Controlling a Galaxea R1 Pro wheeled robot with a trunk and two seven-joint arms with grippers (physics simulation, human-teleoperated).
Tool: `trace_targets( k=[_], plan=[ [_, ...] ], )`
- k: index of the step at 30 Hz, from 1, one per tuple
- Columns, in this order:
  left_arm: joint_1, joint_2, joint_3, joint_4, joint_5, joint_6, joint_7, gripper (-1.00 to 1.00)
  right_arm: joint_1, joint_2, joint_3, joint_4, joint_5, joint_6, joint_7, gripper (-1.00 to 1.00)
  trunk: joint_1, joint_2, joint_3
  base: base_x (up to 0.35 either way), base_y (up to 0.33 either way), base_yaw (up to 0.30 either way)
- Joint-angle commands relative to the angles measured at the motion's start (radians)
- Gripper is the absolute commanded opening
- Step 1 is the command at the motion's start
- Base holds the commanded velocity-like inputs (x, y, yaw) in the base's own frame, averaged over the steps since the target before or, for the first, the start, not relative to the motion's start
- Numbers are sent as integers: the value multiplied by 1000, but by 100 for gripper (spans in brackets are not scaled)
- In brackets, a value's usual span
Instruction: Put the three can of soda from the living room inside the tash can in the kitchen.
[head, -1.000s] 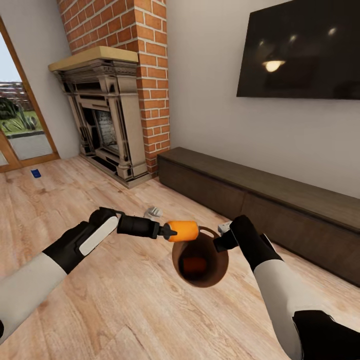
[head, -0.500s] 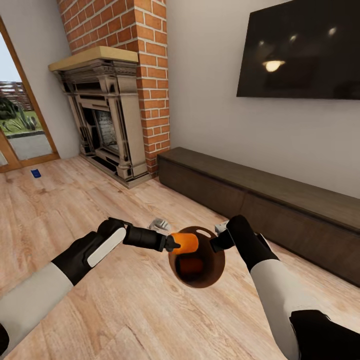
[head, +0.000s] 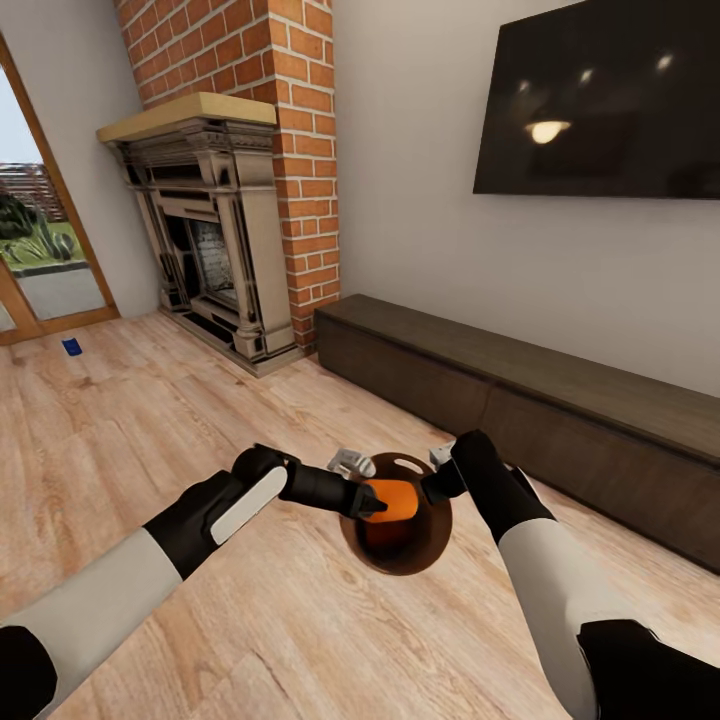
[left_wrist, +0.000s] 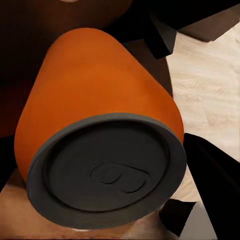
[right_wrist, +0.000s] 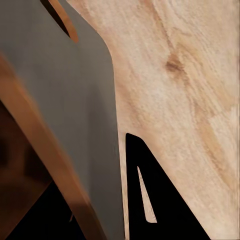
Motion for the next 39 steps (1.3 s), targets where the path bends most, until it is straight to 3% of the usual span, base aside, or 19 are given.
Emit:
trace_targets(
  k=[1, 11, 17, 25, 39],
  plan=[
    [0, -3, 0, 3, -1, 0, 24, -100, 0, 2, -1, 0, -31, 7, 0, -100, 0, 0, 0, 0, 0, 0],
    [1, -53, -10, 54, -8, -5, 120, -100, 0, 15, -1, 1, -30, 7, -9, -100, 0, 0, 0, 0, 0, 0],
    [1, -123, -49, 121, -10, -10, 175, -100, 0, 29, 3, 1, -29, 7, -10, -100, 0, 0, 0, 0, 0, 0],
    [1, -145, -53, 135, -9, -10, 242, -100, 0, 30, 4, 1, -28, 7, -11, -100, 0, 0, 0, 0, 0, 0],
    [0, -148, -73, 138, -7, -9, 324, -100, 0, 31, 6, 1, -27, 7, -11, -100, 0, 0, 0, 0, 0, 0]
  ],
)
